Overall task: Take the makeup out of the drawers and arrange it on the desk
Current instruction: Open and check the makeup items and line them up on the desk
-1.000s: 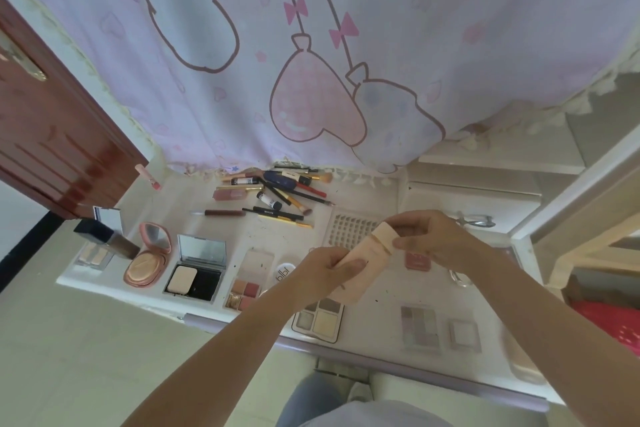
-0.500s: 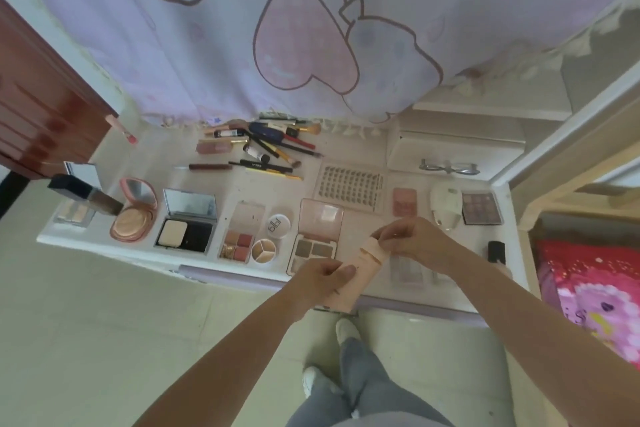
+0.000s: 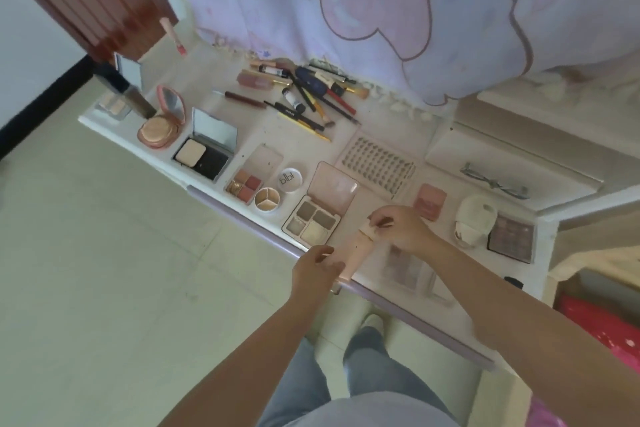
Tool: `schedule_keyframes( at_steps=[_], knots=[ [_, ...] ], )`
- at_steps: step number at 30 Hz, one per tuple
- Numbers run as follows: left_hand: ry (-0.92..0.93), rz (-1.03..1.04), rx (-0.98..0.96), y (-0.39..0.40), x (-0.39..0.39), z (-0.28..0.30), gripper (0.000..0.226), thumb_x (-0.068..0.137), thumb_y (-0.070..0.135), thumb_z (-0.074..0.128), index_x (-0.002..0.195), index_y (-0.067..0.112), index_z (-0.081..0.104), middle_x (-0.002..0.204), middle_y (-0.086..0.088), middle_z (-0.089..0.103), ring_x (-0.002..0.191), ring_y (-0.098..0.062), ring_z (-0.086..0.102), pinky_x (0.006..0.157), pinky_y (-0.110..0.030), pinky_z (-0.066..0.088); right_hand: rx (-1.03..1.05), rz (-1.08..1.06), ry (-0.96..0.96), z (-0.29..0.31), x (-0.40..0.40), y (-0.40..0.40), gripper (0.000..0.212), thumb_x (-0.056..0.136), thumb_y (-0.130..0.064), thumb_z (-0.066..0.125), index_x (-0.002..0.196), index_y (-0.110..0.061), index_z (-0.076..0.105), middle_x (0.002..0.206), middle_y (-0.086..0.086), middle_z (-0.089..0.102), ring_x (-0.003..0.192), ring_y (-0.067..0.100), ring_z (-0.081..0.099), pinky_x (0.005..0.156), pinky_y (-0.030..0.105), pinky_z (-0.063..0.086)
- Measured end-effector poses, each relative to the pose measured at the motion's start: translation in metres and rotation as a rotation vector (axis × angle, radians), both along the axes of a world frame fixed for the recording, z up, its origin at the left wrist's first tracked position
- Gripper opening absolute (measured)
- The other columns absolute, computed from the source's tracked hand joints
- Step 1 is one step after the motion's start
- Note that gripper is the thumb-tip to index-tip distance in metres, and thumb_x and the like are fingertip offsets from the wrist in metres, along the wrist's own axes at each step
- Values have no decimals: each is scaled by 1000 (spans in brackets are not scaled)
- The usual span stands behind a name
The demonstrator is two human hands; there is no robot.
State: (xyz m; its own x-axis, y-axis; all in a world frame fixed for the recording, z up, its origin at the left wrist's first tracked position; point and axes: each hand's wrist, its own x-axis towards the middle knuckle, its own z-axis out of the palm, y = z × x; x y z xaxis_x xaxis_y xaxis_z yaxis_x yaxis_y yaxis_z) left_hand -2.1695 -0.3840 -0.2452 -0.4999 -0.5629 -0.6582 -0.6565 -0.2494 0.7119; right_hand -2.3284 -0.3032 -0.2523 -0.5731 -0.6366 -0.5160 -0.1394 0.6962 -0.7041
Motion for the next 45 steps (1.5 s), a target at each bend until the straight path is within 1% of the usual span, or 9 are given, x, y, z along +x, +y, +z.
schedule_keyframes(
  at_steps=[5, 10, 13, 16, 21, 34, 38, 41, 45],
  knots=[
    [-82, 176, -115, 18, -2, -5, 33, 84, 11, 62, 117, 12, 61, 123, -6, 56, 92, -13, 50, 65, -14, 43, 5, 120, 20, -9, -6, -3, 23, 80, 10, 51, 94, -2, 65, 110, 10, 62, 98, 17, 57, 74, 11, 39],
    [-91, 271, -141, 26, -7, -9, 35, 82, 11, 65, 117, 7, 59, 117, -4, 52, 86, -12, 50, 51, -6, 42, -21, 254, 125, -11, -12, -1, 17, 85, -1, 54, 97, 0, 66, 104, 8, 65, 92, 11, 56, 66, -2, 39],
    [-154, 305, -137, 32, -12, -14, 36, 79, 14, 68, 113, 6, 58, 121, -10, 52, 84, -22, 56, 71, -26, 46, -41, 263, 121, -8, -13, 1, 14, 87, -7, 55, 94, -2, 66, 99, 11, 66, 91, 17, 60, 72, 9, 43],
    [-177, 328, -129, 34, -15, -17, 37, 79, 17, 67, 112, 6, 56, 120, -10, 52, 85, -24, 56, 75, -30, 47, -56, 292, 149, -4, -16, 0, 16, 87, -5, 54, 97, 1, 65, 102, 14, 66, 99, 24, 60, 85, 26, 46],
    [-172, 359, -115, 35, -22, -19, 36, 76, 19, 69, 109, 9, 56, 116, -14, 55, 92, -33, 63, 87, -42, 53, -43, 308, 170, -1, -21, 1, 20, 89, -6, 52, 102, 2, 64, 106, 14, 64, 102, 24, 58, 84, 22, 42],
    [-186, 253, -289, 41, -24, -18, 46, 85, 28, 61, 125, 7, 48, 126, -13, 49, 92, -25, 55, 79, -31, 48, -24, 328, 244, -1, -28, 10, 31, 93, -11, 46, 122, -5, 55, 125, 11, 55, 115, 22, 51, 83, 9, 33],
    [-171, 174, -403, 52, -12, -11, 39, 91, 27, 53, 124, 8, 47, 129, -11, 43, 80, -18, 52, 75, -28, 47, 7, 442, 393, 4, -21, 43, 41, 87, -26, 47, 119, -3, 57, 120, 14, 57, 116, 29, 50, 95, 29, 34],
    [-148, 78, -485, 61, -4, -11, 37, 90, 21, 54, 124, 9, 48, 127, -8, 45, 79, -13, 50, 77, -25, 44, 81, 606, 613, 0, -2, 75, 70, 66, -56, 39, 111, -8, 62, 105, 13, 65, 102, 34, 59, 87, 47, 41],
    [-113, -42, -523, 72, -1, -13, 33, 90, 16, 53, 123, 11, 52, 124, -5, 49, 83, -9, 48, 77, -20, 41, 270, 652, 616, -6, 15, 91, 76, 69, -50, 64, 134, -18, 41, 133, 9, 46, 123, 28, 43, 102, 45, 24]
  ],
)
